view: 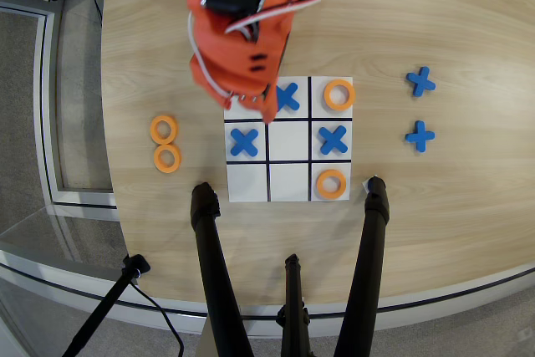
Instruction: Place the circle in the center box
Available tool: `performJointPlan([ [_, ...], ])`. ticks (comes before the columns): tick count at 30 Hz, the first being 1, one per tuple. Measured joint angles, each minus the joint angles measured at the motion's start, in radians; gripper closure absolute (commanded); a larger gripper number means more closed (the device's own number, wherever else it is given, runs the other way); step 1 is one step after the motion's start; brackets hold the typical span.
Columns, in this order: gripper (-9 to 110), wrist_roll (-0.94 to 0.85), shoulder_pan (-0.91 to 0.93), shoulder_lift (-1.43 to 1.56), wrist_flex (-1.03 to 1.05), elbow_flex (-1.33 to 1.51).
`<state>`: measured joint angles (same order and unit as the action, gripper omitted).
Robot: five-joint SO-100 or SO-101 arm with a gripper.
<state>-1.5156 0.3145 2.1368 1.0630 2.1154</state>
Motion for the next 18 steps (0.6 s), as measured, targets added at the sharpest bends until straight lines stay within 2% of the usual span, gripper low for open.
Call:
performJointPlan([
  [8,79,-0.005,0.141,-0.342,-0.044,-0.304],
  [18,79,-0.063,0.284,-0.600,-0.063,-0.505],
])
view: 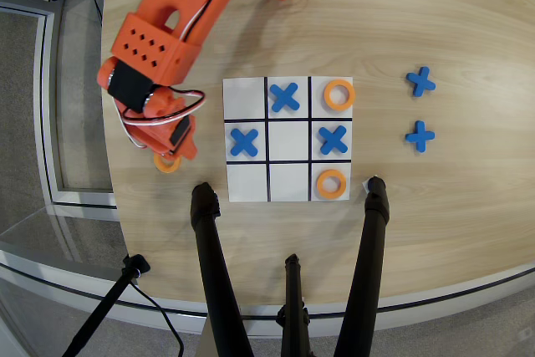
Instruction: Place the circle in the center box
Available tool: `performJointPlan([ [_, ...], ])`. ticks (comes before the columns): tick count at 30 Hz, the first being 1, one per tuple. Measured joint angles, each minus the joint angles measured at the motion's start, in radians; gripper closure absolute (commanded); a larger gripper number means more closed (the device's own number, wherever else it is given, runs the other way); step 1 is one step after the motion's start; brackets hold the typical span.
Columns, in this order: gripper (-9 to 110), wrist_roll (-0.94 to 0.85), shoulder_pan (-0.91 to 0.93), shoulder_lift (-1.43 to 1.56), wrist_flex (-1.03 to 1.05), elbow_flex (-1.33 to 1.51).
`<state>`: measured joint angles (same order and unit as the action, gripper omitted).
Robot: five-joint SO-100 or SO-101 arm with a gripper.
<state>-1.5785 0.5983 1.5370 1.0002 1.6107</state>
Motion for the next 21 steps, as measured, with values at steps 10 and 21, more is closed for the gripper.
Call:
performJointPlan([
  [10,79,-0.020,0.038,-0.110,-0.052,-0.015],
  [21,79,-0.032,0.049,-0.218,-0.058,-0.069],
])
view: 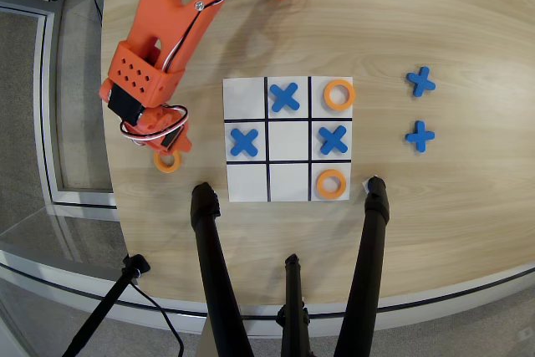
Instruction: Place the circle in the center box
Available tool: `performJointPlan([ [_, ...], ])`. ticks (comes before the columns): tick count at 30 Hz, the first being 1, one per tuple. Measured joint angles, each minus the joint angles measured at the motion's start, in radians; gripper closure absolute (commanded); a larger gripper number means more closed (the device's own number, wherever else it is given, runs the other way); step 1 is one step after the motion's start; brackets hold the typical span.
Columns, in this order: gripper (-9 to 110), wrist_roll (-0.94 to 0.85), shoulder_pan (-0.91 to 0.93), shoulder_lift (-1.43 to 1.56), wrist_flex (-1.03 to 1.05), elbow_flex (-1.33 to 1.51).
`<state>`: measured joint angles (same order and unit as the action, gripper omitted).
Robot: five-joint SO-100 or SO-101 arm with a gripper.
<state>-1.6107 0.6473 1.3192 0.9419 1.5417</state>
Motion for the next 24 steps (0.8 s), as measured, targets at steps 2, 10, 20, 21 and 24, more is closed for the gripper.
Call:
performJointPlan([
  [2,79,0.000,0.000,-0.014,0.000,-0.015],
  [10,79,-0.017,0.011,-0.069,0.000,-0.052],
  [20,79,-0.025,0.015,-0.137,0.000,-0.098],
  [21,79,-0.029,0.017,-0.138,0.000,-0.098],
  [24,79,-0.031,0.023,-0.147,0.000,-0.100],
])
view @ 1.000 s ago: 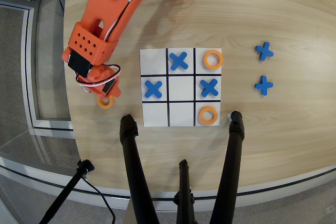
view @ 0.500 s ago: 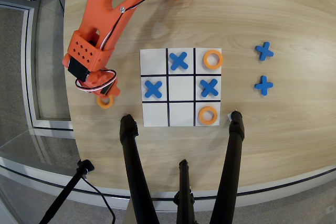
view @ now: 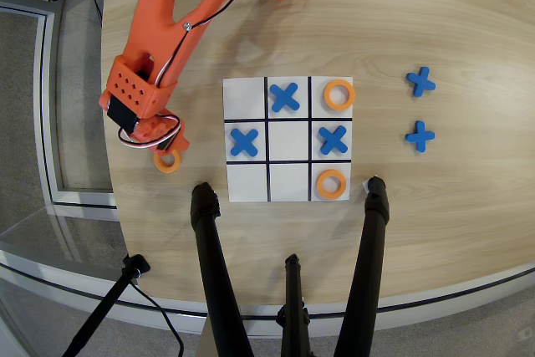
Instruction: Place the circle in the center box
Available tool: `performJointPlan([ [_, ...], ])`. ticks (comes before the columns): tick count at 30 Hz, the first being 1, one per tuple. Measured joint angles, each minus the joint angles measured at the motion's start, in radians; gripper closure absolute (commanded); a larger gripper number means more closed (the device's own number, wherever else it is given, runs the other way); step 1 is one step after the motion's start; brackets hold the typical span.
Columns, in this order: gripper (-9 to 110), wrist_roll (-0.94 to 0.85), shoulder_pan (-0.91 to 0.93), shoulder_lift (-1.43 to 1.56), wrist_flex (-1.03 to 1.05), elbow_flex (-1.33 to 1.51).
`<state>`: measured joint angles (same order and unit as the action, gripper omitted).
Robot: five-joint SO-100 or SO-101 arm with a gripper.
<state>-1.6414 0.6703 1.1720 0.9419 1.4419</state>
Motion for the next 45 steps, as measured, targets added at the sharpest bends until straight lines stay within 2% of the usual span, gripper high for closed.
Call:
performJointPlan([
  [34,79,-0.029,0.008,-0.092,-0.037,-0.012],
  [45,79,-0.052,0.029,-0.083,0.032,-0.009],
])
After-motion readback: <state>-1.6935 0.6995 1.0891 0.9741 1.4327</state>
